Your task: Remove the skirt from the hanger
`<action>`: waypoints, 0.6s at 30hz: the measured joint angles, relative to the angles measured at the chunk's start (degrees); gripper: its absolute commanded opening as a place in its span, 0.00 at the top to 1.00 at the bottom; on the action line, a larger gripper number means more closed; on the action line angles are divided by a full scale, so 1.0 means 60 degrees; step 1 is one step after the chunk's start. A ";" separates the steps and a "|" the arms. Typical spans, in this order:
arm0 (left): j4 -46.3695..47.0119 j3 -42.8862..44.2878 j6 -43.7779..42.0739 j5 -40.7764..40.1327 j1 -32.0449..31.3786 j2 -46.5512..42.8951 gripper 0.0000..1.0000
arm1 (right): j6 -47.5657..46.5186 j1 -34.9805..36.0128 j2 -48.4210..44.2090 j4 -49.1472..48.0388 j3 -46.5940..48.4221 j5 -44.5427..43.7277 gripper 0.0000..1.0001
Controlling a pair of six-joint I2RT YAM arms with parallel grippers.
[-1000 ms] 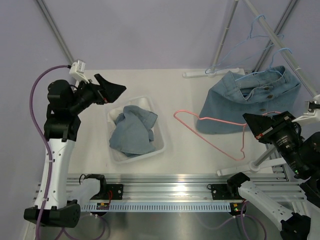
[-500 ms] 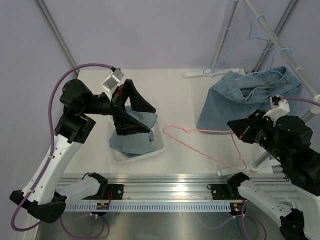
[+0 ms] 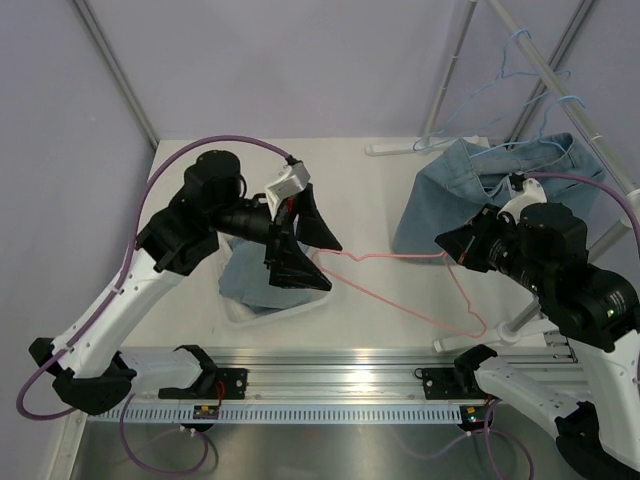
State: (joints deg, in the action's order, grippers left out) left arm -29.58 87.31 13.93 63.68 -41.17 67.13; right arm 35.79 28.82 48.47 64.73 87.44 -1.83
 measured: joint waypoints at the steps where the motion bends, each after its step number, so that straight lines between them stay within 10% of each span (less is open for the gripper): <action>1: -0.0306 0.0131 -0.0208 -0.0240 -0.0219 0.0106 0.15 | -0.0004 0.0000 0.0087 -0.0015 0.0007 0.0004 1.00; 8: -0.1942 0.0601 -0.1188 -0.1599 -0.0925 0.0630 0.37 | -0.0022 0.0000 0.0146 -0.0029 0.0055 0.0004 1.00; 12: -0.2463 0.0681 -0.1333 -0.2233 -0.0958 0.0761 1.00 | -0.0044 0.0000 0.0069 -0.0055 0.0106 0.0022 0.99; 18: -0.2787 0.0951 -0.1290 -0.3792 -0.0976 0.0801 1.00 | -0.0142 0.0000 -0.0131 -0.0237 0.0109 0.0328 0.22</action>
State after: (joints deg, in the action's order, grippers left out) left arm -46.30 93.01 6.20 40.93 -47.03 71.94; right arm 34.94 28.82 47.68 63.31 88.09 0.14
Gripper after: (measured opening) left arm 0.027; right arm 0.537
